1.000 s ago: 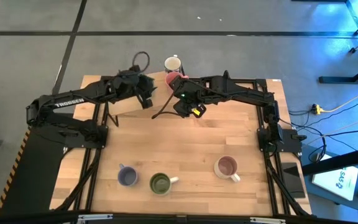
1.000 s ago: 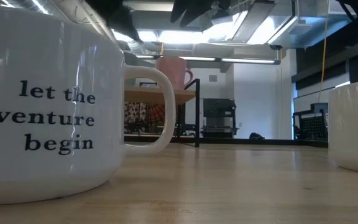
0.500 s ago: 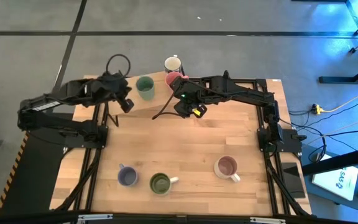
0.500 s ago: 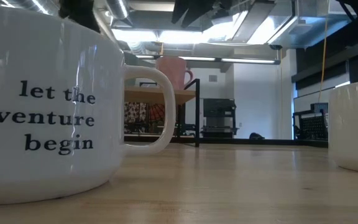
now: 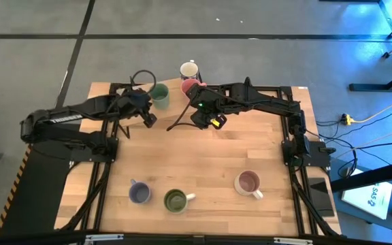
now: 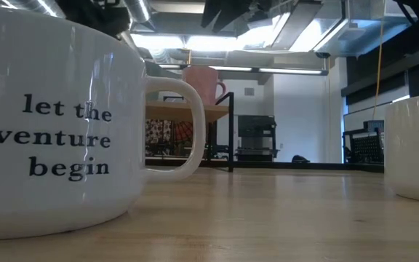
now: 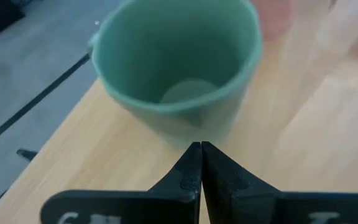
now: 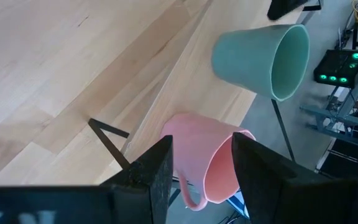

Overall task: Place coffee mugs
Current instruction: Put the light green mug on the shelf

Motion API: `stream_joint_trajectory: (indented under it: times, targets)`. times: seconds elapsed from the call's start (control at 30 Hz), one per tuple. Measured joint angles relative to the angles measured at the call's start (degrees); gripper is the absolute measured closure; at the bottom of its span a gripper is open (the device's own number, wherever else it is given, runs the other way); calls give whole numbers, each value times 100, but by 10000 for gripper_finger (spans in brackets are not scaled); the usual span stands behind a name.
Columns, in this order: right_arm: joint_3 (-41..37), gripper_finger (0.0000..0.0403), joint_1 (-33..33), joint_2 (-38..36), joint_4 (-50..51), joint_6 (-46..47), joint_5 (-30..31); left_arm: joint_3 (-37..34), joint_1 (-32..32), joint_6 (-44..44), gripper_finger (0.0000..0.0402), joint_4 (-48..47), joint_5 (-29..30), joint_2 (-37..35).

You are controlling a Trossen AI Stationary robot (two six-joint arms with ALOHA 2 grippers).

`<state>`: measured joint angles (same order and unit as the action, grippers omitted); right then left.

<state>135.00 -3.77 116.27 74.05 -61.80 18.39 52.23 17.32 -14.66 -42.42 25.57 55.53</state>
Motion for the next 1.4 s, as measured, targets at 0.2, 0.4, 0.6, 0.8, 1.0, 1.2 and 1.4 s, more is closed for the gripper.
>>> stream_joint_trajectory:
  times: [0.2, 0.4, 0.6, 0.8, 1.0, 1.2, 1.4]
  targets:
    - [0, 253, 0, 2, 23, 0, -2, -296, 430, 145, 401, 654, -53, 0]
    - [0, 253, 0, 2, 23, 0, -2, -523, 735, 228, 401, 1715, -338, 137]
    - [0, 253, 0, 2, 34, 0, -2, -525, 1025, 646, 401, 2479, -404, 526]
    - [0, 253, 0, 2, 150, 0, -3, -527, 1139, 728, 401, 2517, -440, 579]
    - [0, 253, 0, 2, 159, 0, -4, -529, 904, 322, 401, 2545, -1455, 98]
    - [0, 253, 0, 2, 150, -13, -4, -525, 640, 719, 401, 2630, -1935, 137]
    - [0, 253, 0, 2, 152, -13, -4, -525, 735, 883, 401, 3111, -1904, 519]
